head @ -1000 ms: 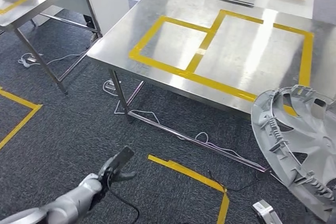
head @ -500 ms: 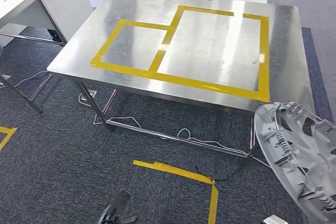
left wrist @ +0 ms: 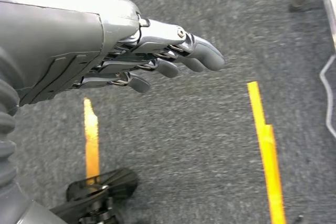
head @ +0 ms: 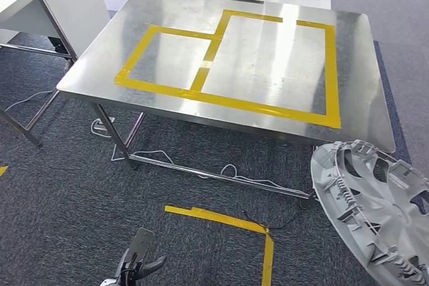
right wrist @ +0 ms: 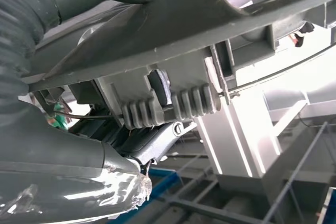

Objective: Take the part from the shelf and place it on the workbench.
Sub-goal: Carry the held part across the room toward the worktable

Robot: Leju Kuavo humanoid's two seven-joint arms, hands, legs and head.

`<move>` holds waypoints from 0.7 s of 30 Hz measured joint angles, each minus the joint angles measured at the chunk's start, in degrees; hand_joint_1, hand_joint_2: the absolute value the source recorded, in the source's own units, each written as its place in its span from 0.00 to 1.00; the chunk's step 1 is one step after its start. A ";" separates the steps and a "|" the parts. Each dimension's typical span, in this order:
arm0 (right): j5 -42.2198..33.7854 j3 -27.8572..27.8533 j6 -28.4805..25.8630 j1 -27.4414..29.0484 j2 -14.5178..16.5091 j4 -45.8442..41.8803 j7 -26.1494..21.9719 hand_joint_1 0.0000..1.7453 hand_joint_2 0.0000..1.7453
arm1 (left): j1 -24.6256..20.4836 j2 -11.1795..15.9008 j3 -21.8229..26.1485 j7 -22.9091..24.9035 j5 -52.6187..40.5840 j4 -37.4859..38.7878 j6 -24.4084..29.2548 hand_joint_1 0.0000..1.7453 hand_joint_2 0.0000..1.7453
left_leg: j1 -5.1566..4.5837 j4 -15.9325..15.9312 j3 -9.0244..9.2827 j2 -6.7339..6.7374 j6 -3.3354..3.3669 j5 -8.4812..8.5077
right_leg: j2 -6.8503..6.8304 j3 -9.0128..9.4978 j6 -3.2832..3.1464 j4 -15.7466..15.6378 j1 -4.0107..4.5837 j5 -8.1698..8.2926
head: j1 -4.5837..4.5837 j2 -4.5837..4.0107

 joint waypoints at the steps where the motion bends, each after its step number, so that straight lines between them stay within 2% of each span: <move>1: 0.13 0.04 0.01 0.02 0.00 0.01 0.07 1.00 1.00 | -0.08 -0.05 0.02 -0.22 -0.19 0.00 -0.12 0.00 1.00 | -0.01 0.01 0.00 0.13 0.00 -0.01 | -0.05 -1.02 0.15 2.36 -0.02 -0.73 | -0.04 0.00; 2: 0.21 0.05 0.01 0.06 0.00 0.01 0.16 1.00 1.00 | -0.14 -0.13 0.02 -0.33 -0.34 0.01 -0.19 0.00 1.00 | -0.01 0.03 0.04 0.21 -0.02 -0.03 | -0.09 -1.35 0.29 3.30 -0.04 -0.62 | -0.02 0.00; 3: 0.22 0.07 0.02 0.08 0.00 0.02 0.25 1.00 1.00 | -0.18 -0.24 0.02 -0.40 -0.42 0.01 -0.24 0.00 1.00 | 0.00 0.04 0.13 0.26 -0.10 -0.08 | -0.16 -0.56 0.36 1.99 -0.09 0.55 | 0.00 0.00; 5: 0.22 0.08 0.01 0.06 0.00 0.02 0.39 1.00 1.00 | -0.24 -0.48 0.02 -0.46 -0.47 0.01 -0.25 0.00 1.00 | 0.02 0.08 0.49 0.29 -0.47 -0.32 | -0.56 3.55 0.40 -5.49 -0.24 4.08 | 0.01 0.00; 6: 0.23 0.09 0.01 0.05 0.00 0.02 0.40 1.00 1.00 | -0.31 -0.55 0.03 -0.49 -0.48 0.01 -0.24 0.00 1.00 | -0.09 0.21 0.60 0.30 -0.75 -0.50 | -0.73 5.67 0.25 -9.19 -0.24 5.18 | 0.02 0.00; 7: 0.24 0.11 0.01 0.05 0.00 -0.01 0.40 1.00 1.00 | -0.39 -0.58 0.03 -0.51 -0.49 0.00 -0.24 0.00 1.00 | -0.21 0.30 0.64 0.31 -1.05 -0.62 | -0.87 7.02 -0.01 -11.56 -0.21 5.61 | -0.05 0.00; 8: 0.24 0.13 0.02 0.05 0.00 -0.04 0.40 1.00 1.00 | -0.47 -0.60 0.04 -0.52 -0.51 0.00 -0.27 0.00 1.00 | -0.33 0.38 0.60 0.33 -1.28 -0.68 | -0.90 7.57 -0.33 -12.49 -0.11 5.43 | -0.14 0.00; 11: 0.29 0.14 0.03 0.13 0.00 -0.16 0.09 1.00 1.00 | -0.73 -0.63 0.04 -0.62 -0.82 -0.01 -0.60 0.00 1.00 | -0.24 0.67 0.56 0.37 -2.03 -1.17 | -0.72 7.78 -1.50 -12.74 -0.03 5.26 | -0.33 0.00; 12: 0.33 0.16 0.04 0.12 0.00 -0.21 -0.17 1.00 1.00 | -0.86 -0.64 0.04 -0.66 -0.97 -0.01 -0.75 0.00 1.00 | -0.16 1.82 0.12 0.33 -2.35 -1.97 | -0.68 7.94 -1.87 -12.82 -0.11 5.18 | -0.47 0.00; 14: 0.52 0.31 0.07 0.05 0.00 -0.28 -0.73 1.00 1.00 | -1.11 -0.65 0.04 -0.68 -1.23 0.00 -0.94 0.00 1.00 | -0.04 6.99 -2.28 0.19 -2.82 -4.63 | -0.67 8.26 -2.42 -12.91 -0.21 4.96 | -0.72 0.00; 16: 0.68 0.42 0.10 0.02 0.00 -0.29 -1.00 1.00 1.00 | -1.20 -0.64 0.04 -0.68 -1.36 0.01 -1.03 0.00 1.00 | 0.02 11.27 -4.48 0.17 -2.97 -6.55 | -0.67 8.37 -2.64 -12.91 -0.18 4.81 | -0.78 0.00; 21: 0.72 0.43 0.11 0.02 0.00 -0.29 -1.05 1.00 1.00 | -1.19 -0.64 0.04 -0.68 -1.36 0.01 -1.04 0.00 1.00 | 0.03 12.23 -5.00 0.17 -2.99 -6.90 | -0.66 8.39 -2.68 -12.90 -0.17 4.78 | -0.79 0.00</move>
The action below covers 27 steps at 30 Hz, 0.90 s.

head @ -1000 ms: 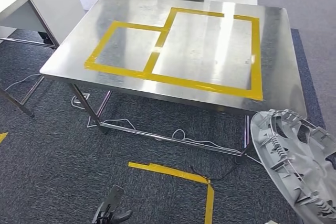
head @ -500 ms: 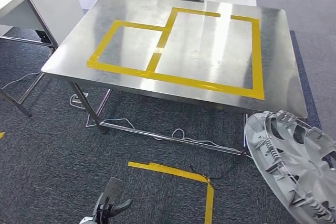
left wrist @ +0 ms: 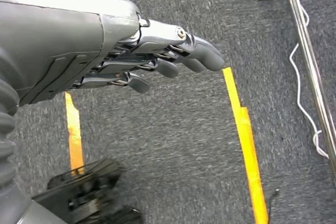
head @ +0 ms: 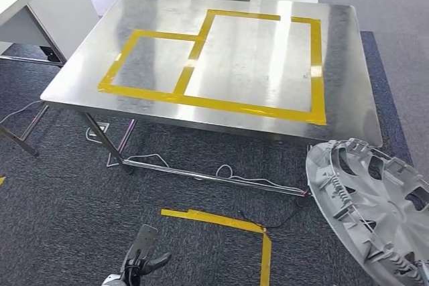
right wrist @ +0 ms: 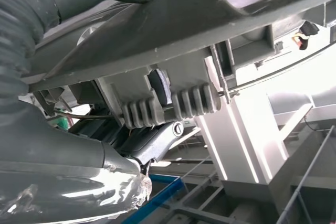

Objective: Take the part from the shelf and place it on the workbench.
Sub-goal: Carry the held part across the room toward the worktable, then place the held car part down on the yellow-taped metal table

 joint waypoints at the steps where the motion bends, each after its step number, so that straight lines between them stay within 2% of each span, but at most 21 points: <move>1: 0.03 0.01 0.01 0.00 0.00 0.00 -0.03 1.00 1.00 | 0.01 -0.01 0.00 0.00 0.00 0.00 -0.01 0.00 1.00 | 0.00 0.56 -0.32 0.00 -0.01 -0.19 | 0.00 0.01 -0.02 0.00 0.01 -0.02 | -0.01 0.00; 3: 0.28 0.02 0.12 0.00 0.00 0.00 -0.20 1.00 1.00 | 0.10 -0.01 0.00 0.01 0.00 0.00 -0.03 0.00 1.00 | 0.00 3.83 -2.36 -0.01 0.01 -0.87 | 0.13 0.14 -0.14 0.00 0.06 -0.20 | -0.03 0.00; 4: 0.36 0.04 0.50 0.00 0.00 -0.01 -0.43 1.00 1.00 | 0.17 0.04 0.00 0.02 0.00 0.00 -0.09 0.00 1.00 | -0.05 2.99 -2.52 -0.03 0.33 0.98 | 0.31 0.60 -0.17 0.00 0.17 -0.53 | -0.03 0.00; 5: -0.47 0.16 1.41 -0.04 -0.01 -0.12 -0.63 1.00 1.00 | 0.23 0.21 0.00 -0.01 0.02 0.00 -0.17 0.00 1.00 | -0.26 -0.20 -1.69 -0.07 1.00 3.09 | 0.51 1.22 0.15 0.04 0.32 -0.96 | -0.04 0.00; 7: -3.29 0.44 3.10 -0.30 -0.02 -0.34 -0.91 1.00 1.00 | 0.41 0.57 0.00 -0.06 0.07 0.00 -0.38 0.00 1.00 | -0.48 -9.16 2.00 -0.24 2.44 7.57 | 0.74 2.32 1.23 0.37 0.54 -1.80 | -0.03 0.00; 8: -4.85 0.55 3.62 -0.51 -0.02 -0.45 -0.92 1.00 1.00 | 0.49 0.73 0.00 -0.10 0.12 0.00 -0.43 0.00 1.00 | -0.48 -11.48 3.32 -0.31 2.94 7.64 | 0.71 2.11 1.82 1.26 0.55 -2.34 | 0.07 -0.01; 9: -5.55 0.56 3.63 -0.73 -0.02 -0.45 -0.97 1.00 1.00 | 0.58 0.77 0.00 -0.12 0.14 0.00 -0.49 0.00 1.00 | -0.32 -11.74 3.83 -0.36 3.12 7.48 | 0.65 1.16 2.15 3.04 0.49 -3.15 | 0.19 -0.01; 10: -5.86 0.56 3.65 -0.94 -0.02 -0.46 -1.05 1.00 1.00 | 0.67 0.79 0.00 -0.14 0.16 0.00 -0.54 0.00 1.00 | -0.24 -11.86 4.21 -0.36 3.24 7.27 | 0.61 -0.57 2.37 5.92 0.42 -4.43 | 0.27 -0.01; 12: -6.17 0.56 3.69 -1.19 -0.02 -0.45 -1.19 1.00 1.00 | 0.94 0.76 0.00 -0.17 0.19 0.00 -0.63 0.00 1.00 | -0.25 -11.85 4.77 -0.35 3.33 6.62 | 0.57 -5.17 2.80 12.93 0.28 -6.83 | 0.36 0.00; 13: -6.26 0.56 3.70 -1.24 -0.02 -0.45 -1.20 1.00 1.00 | 1.14 0.75 0.00 -0.17 0.19 0.00 -0.65 0.00 1.00 | -0.24 -11.85 5.20 -0.34 3.27 6.23 | 0.55 -7.08 2.94 15.15 0.22 -7.04 | 0.33 0.00; 14: -6.31 0.55 3.70 -1.24 -0.02 -0.44 -1.20 1.00 1.00 | 1.31 0.75 0.00 -0.17 0.19 0.00 -0.65 0.00 1.00 | -0.20 -11.85 5.75 -0.34 3.17 5.77 | 0.52 -8.12 3.07 15.54 0.16 -6.13 | 0.35 0.00; 15: -6.36 0.54 3.71 -1.24 -0.02 -0.44 -1.19 1.00 1.00 | 1.42 0.74 0.00 -0.17 0.20 0.00 -0.65 0.00 1.00 | -0.12 -11.85 6.45 -0.35 3.02 5.27 | 0.46 -8.11 3.20 13.85 0.07 -4.16 | 0.35 0.00; 17: -6.43 0.53 3.72 -1.31 -0.02 -0.40 -1.19 1.00 1.00 | 1.48 0.75 0.00 -0.17 0.20 0.00 -0.65 0.00 1.00 | 0.02 -11.84 8.01 -0.36 2.49 4.09 | 0.16 -6.26 3.53 7.25 -0.08 0.61 | 0.40 0.00; 18: -6.46 0.53 3.73 -1.36 -0.02 -0.39 -1.20 1.00 1.00 | 1.44 0.76 0.00 -0.17 0.20 0.00 -0.65 0.00 1.00 | 0.00 -11.77 8.50 -0.37 2.12 3.55 | -0.04 -5.29 3.33 4.36 0.01 1.63 | 0.56 -0.01; 19: -6.49 0.54 3.74 -1.38 -0.03 -0.37 -1.21 1.00 1.00 | 1.40 0.78 0.00 -0.17 0.20 0.00 -0.65 0.00 1.00 | -0.06 -11.75 8.76 -0.34 1.74 3.11 | -0.16 -4.68 2.86 2.69 0.11 2.09 | 0.65 -0.01; 21: -6.53 0.53 3.75 -1.36 -0.04 -0.38 -1.20 1.00 1.00 | 1.31 0.80 0.00 -0.17 0.20 0.00 -0.65 0.00 1.00 | -0.17 -11.66 8.98 -0.26 1.15 2.67 | -0.12 -4.18 1.48 1.97 0.33 1.32 | 0.59 -0.01; 23: -6.23 0.49 3.75 -1.27 -0.04 -0.39 -1.23 1.00 1.00 | 1.25 0.80 0.00 -0.17 0.19 0.00 -0.74 0.00 1.00 | -0.11 -9.88 8.60 -0.25 0.71 2.87 | 0.07 -3.29 0.53 1.81 0.19 0.97 | 0.26 -0.01; 24: -5.89 0.49 3.74 -1.28 -0.04 -0.39 -1.33 1.00 1.00 | 1.19 0.80 0.00 -0.17 0.19 0.00 -0.83 0.00 1.00 | -0.06 -7.57 7.44 -0.28 0.45 2.95 | 0.12 -2.64 0.17 1.60 0.12 0.71 | 0.12 -0.01; 25: -5.45 0.49 3.74 -1.30 -0.04 -0.39 -1.47 1.00 1.00 | 1.17 0.80 0.00 -0.17 0.18 0.00 -0.93 0.00 1.00 | -0.02 -4.26 5.47 -0.30 0.19 2.61 | 0.14 -1.94 -0.13 1.36 0.06 0.34 | -0.01 -0.01; 27: -4.53 0.49 3.74 -1.34 -0.04 -0.39 -1.69 1.00 1.00 | 1.26 0.79 0.00 -0.15 0.18 0.00 -1.08 0.00 1.00 | 0.03 2.47 0.50 -0.31 -0.19 0.19 | 0.27 -0.79 -0.43 1.15 0.12 -0.55 | -0.24 0.00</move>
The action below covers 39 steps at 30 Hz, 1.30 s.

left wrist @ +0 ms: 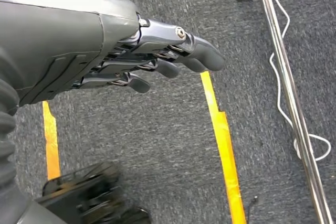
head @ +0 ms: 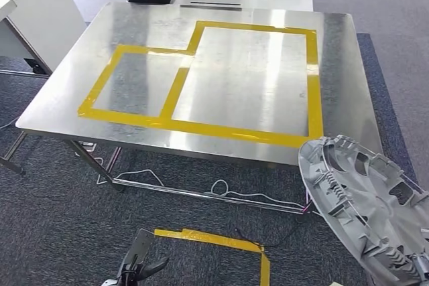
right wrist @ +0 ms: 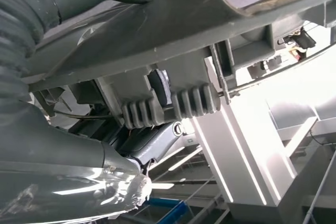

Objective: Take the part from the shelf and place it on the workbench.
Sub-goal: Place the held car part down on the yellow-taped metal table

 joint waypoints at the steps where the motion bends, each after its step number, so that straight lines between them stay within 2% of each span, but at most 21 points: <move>1: 0.63 -0.04 0.03 0.04 0.00 0.01 -0.03 1.00 1.00 | 0.12 0.01 0.00 0.02 0.00 0.00 -0.07 0.00 1.00 | 0.00 2.06 -2.12 0.00 -0.01 -1.39 | 0.13 0.60 -0.05 -0.03 0.06 -0.53 | -0.01 0.00; 3: 2.13 -0.14 0.16 0.12 0.00 0.02 -0.04 1.00 1.00 | 0.29 0.04 0.00 0.08 0.00 0.00 -0.26 0.00 1.00 | -0.13 1.64 -4.13 -0.01 0.50 -1.39 | 0.41 2.17 -0.10 -0.06 0.32 -1.74 | -0.08 0.00; 7: 4.27 -0.31 0.69 0.09 -0.02 0.08 0.00 1.00 1.00 | 0.38 0.43 -0.01 0.22 -0.17 0.00 -0.65 0.00 1.00 | -1.63 -8.96 -2.87 -0.38 3.34 8.25 | 0.70 5.01 0.14 -0.34 0.94 -4.34 | -0.04 0.00; 8: 4.61 -0.34 0.88 0.07 -0.03 0.11 0.06 1.00 1.00 | 0.46 0.54 -0.02 0.30 -0.22 0.00 -0.75 0.00 1.00 | -1.98 -10.30 -2.59 -0.61 3.77 9.04 | 0.78 5.67 0.31 -0.35 1.00 -4.71 | 0.01 0.00; 11: 5.56 -0.44 1.31 0.19 -0.10 0.22 0.59 1.00 1.00 | 0.41 0.41 -0.05 0.52 -0.40 -0.01 -1.02 0.00 1.00 | -1.91 -12.13 -0.65 -0.94 4.19 8.41 | 0.68 7.25 1.26 -0.04 1.13 -4.89 | 0.01 -0.01; 13: 6.15 -0.46 1.46 0.15 -0.18 0.26 1.14 1.00 1.00 | 0.25 0.32 -0.07 0.69 -0.49 -0.01 -1.22 0.00 1.00 | -1.52 -12.82 0.99 -0.93 4.50 8.26 | 0.46 5.37 1.79 3.40 1.08 -5.52 | 0.25 -0.03; 16: 6.96 -0.50 1.62 0.09 -0.36 0.27 1.76 1.00 1.00 | 0.40 0.13 -0.07 0.93 -0.41 0.00 -1.81 0.00 1.00 | -1.21 -12.95 2.57 -1.00 4.49 6.80 | 0.33 -1.95 2.57 12.63 0.61 -9.25 | 0.44 -0.01; 18: 7.63 -0.49 1.84 0.16 -0.52 0.30 2.37 1.00 1.00 | 0.64 -0.03 -0.07 1.03 -0.33 0.00 -2.13 0.00 1.00 | -0.94 -12.95 4.22 -1.35 4.17 5.34 | 0.29 -5.19 3.30 13.32 0.20 -11.62 | 0.45 -0.01; 19: 8.00 -0.46 1.98 0.18 -0.65 0.31 2.80 1.00 1.00 | 0.71 -0.10 -0.07 1.11 -0.33 0.00 -2.25 0.00 1.00 | -0.78 -12.95 5.27 -1.58 3.93 4.52 | 0.29 -5.77 3.67 11.42 -0.03 -10.68 | 0.46 0.00; 21: 8.74 -0.33 2.22 0.16 -1.04 0.37 3.84 1.00 1.00 | 0.76 -0.20 -0.07 1.25 -0.33 0.00 -2.39 0.00 1.00 | -0.59 -12.81 7.26 -1.93 3.39 2.73 | 0.36 -6.04 4.10 5.90 -0.49 -3.82 | 0.54 -0.01; 23: 9.38 -0.06 2.44 0.14 -1.55 0.49 4.97 1.00 1.00 | 0.69 -0.26 -0.09 1.38 -0.33 0.00 -2.47 0.00 1.00 | -0.61 -12.78 8.39 -2.16 2.69 1.29 | 0.44 -5.50 3.37 2.89 -0.50 1.58 | 0.60 -0.01; 25: 9.91 0.32 2.63 0.18 -2.04 0.56 6.12 1.00 1.00 | 0.44 -0.32 -0.13 1.43 -0.34 0.00 -2.52 0.00 1.00 | -0.62 -12.53 8.87 -2.30 1.97 0.95 | 0.40 -4.53 2.16 2.62 -0.35 1.70 | 0.60 0.00; 27: 10.43 0.79 2.79 0.24 -2.59 0.57 7.57 1.00 1.00 | 0.14 -0.40 -0.16 1.41 -0.34 -0.01 -2.54 0.00 1.00 | -0.61 -9.75 7.94 -1.91 1.29 1.86 | 0.21 -3.26 1.41 2.01 -0.59 1.19 | 0.45 0.00; 29: 11.01 1.36 3.10 0.22 -3.29 0.57 9.20 1.00 1.00 | -0.04 -0.47 -0.20 1.43 -0.32 -0.01 -2.55 0.00 1.00 | -0.46 -3.79 4.22 -1.23 0.68 1.73 | -0.11 -1.64 0.92 1.28 -0.78 0.60 | 0.19 0.00; 31: 11.38 1.83 3.59 0.20 -4.02 0.57 10.57 1.00 1.00 | -0.06 -0.51 -0.23 1.53 -0.26 0.00 -2.52 0.00 1.00 | -0.19 1.58 -0.53 -0.88 0.30 -1.38 | -0.34 -0.31 0.77 0.88 -0.80 -0.14 | 0.07 0.00; 32: 11.47 2.01 3.89 0.17 -4.41 0.58 11.18 1.00 1.00 | -0.05 -0.53 -0.24 1.62 -0.21 0.00 -2.50 0.00 1.00 | -0.09 2.72 -2.34 -0.83 0.22 -2.87 | -0.40 0.34 0.79 0.80 -0.80 -0.65 | 0.05 0.00; 33: 11.52 2.19 4.23 0.13 -4.80 0.61 11.77 1.00 1.00 | -0.04 -0.52 -0.24 1.70 -0.19 0.00 -2.49 0.00 1.00 | -0.04 2.41 -3.36 -0.81 0.23 -3.13 | -0.45 1.05 0.85 0.77 -0.80 -1.24 | 0.05 -0.01; 34: 11.57 2.35 4.61 0.06 -5.25 0.68 12.36 1.00 1.00 | -0.05 -0.52 -0.25 1.78 -0.17 0.00 -2.49 0.00 1.00 | -0.02 0.73 -3.65 -0.76 0.32 -1.78 | -0.53 1.84 0.95 0.75 -0.80 -1.87 | 0.05 -0.01; 37: 11.62 2.67 5.45 -0.14 -6.57 1.04 13.62 1.00 1.00 | -0.10 -0.51 -0.28 1.92 -0.17 0.00 -2.55 0.00 1.00 | -0.29 -7.72 -2.55 0.44 1.03 6.71 | -0.94 4.01 1.45 0.72 -0.62 -3.66 | 0.00 -0.01; 38: 11.62 2.75 5.61 -0.24 -6.91 1.17 13.82 1.00 1.00 | -0.16 -0.53 -0.29 1.97 -0.17 0.00 -2.56 0.00 1.00 | -0.44 -9.29 -2.35 0.85 1.31 8.27 | -1.09 4.21 1.73 0.63 -0.51 -4.10 | 0.00 -0.01; 39: 11.61 2.84 5.84 -0.39 -7.22 1.31 13.99 1.00 1.00 | -0.21 -0.55 -0.30 2.03 -0.20 0.00 -2.59 0.00 1.00 | -0.59 -9.83 -2.35 1.00 1.56 8.62 | -1.23 4.32 2.06 0.41 -0.41 -4.42 | -0.04 0.00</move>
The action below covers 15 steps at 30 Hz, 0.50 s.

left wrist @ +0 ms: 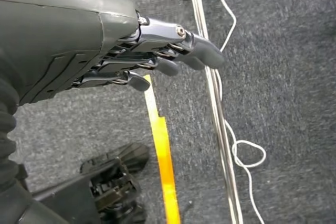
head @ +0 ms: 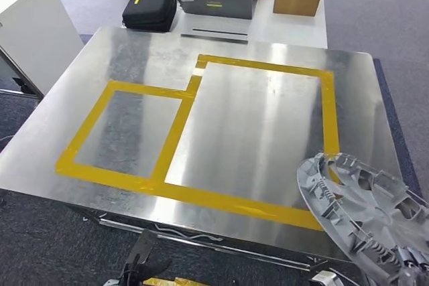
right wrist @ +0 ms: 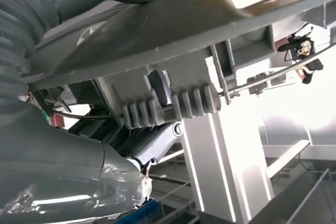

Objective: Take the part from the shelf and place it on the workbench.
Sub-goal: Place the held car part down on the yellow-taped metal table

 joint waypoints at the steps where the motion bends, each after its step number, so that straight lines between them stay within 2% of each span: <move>1: -0.10 0.06 0.38 -0.24 -0.42 0.15 0.26 1.00 1.00 | -0.09 -0.02 -0.01 0.07 -0.04 0.00 -0.08 0.00 1.00 | -0.06 -0.22 0.09 -0.20 0.25 -0.12 | -0.18 0.08 0.38 -0.39 0.09 -0.20 | -0.04 0.00; 3: -0.81 0.11 1.53 -0.94 -1.59 0.52 1.08 1.00 1.00 | -0.28 -0.10 -0.03 0.19 -0.15 0.00 -0.28 0.00 1.00 | 0.21 -1.14 0.83 -0.72 0.79 0.31 | -0.31 0.68 1.00 -0.77 0.09 -0.80 | -0.01 0.00; 4: -1.76 0.12 2.32 -1.44 -2.38 0.85 1.67 1.00 1.00 | -0.44 -0.15 -0.07 0.25 -0.21 0.00 -0.41 0.00 1.00 | 0.35 -1.65 1.30 -0.91 1.08 0.38 | -0.15 0.33 1.23 0.32 0.11 -1.61 | 0.07 0.00; 5: -3.01 0.15 3.12 -2.03 -3.19 1.28 2.23 1.00 1.00 | -0.61 -0.21 -0.12 0.30 -0.27 0.00 -0.53 0.00 1.00 | 0.46 -1.99 1.70 -1.09 1.39 0.37 | 0.13 -0.83 1.39 2.69 0.10 -2.89 | 0.15 0.00; 7: -6.80 0.30 4.98 -3.49 -5.05 2.71 3.49 1.00 1.00 | -0.84 -0.32 -0.37 0.35 -0.45 0.00 -0.79 0.00 1.00 | 0.21 -2.10 1.98 -1.33 1.94 0.04 | 0.60 -5.30 1.58 9.87 0.15 -5.71 | 0.22 0.00; 8: -8.92 0.37 5.95 -4.28 -6.06 3.63 4.10 1.00 1.00 | -0.86 -0.36 -0.54 0.38 -0.57 0.00 -0.89 0.00 1.00 | 0.04 -2.09 2.08 -1.45 2.14 -0.14 | 0.70 -7.40 1.60 12.61 0.17 -6.18 | 0.23 0.00; 9: -11.30 0.43 7.08 -5.10 -7.11 4.68 4.72 1.00 1.00 | -0.85 -0.39 -0.73 0.41 -0.72 0.00 -0.95 0.00 1.00 | -0.16 -2.09 2.26 -1.56 2.27 -0.33 | 0.76 -8.68 1.52 13.55 0.21 -5.49 | 0.20 0.00; 10: -13.72 0.47 8.29 -5.93 -8.14 5.74 5.25 1.00 1.00 | -0.86 -0.40 -0.90 0.45 -0.87 0.00 -0.99 0.00 1.00 | -0.35 -2.09 2.52 -1.72 2.34 -0.52 | 0.79 -8.83 1.33 12.32 0.31 -3.61 | 0.20 0.00; 12: -19.01 0.41 10.85 -7.81 -10.18 7.94 5.96 1.00 1.00 | -0.90 -0.45 -1.21 0.61 -1.09 0.00 -1.04 0.00 1.00 | -0.63 -2.12 3.25 -1.98 2.36 -0.92 | 0.95 -6.58 0.48 5.51 0.66 1.31 | 0.17 0.00; 13: -21.52 0.27 12.00 -8.84 -11.21 9.06 6.22 1.00 1.00 | -0.93 -0.50 -1.33 0.71 -1.19 0.00 -1.08 0.00 1.00 | -0.74 -2.09 3.47 -2.05 2.30 -1.09 | 1.03 -5.27 0.01 2.35 0.90 2.93 | 0.06 0.00; 14: -23.76 0.02 12.96 -9.89 -12.18 10.20 6.40 1.00 1.00 | -0.98 -0.55 -1.44 0.81 -1.26 0.00 -1.16 0.00 1.00 | -0.76 -2.03 3.54 -2.06 2.15 -1.20 | 1.09 -4.33 -0.32 0.23 1.11 3.80 | -0.05 0.00; 15: -25.53 -0.29 13.73 -10.90 -13.08 11.33 6.51 1.00 1.00 | -0.99 -0.59 -1.53 0.93 -1.31 0.00 -1.28 0.00 1.00 | -0.72 -2.01 3.50 -2.04 2.08 -1.23 | 1.10 -3.92 -0.39 -0.56 1.26 3.91 | -0.17 0.00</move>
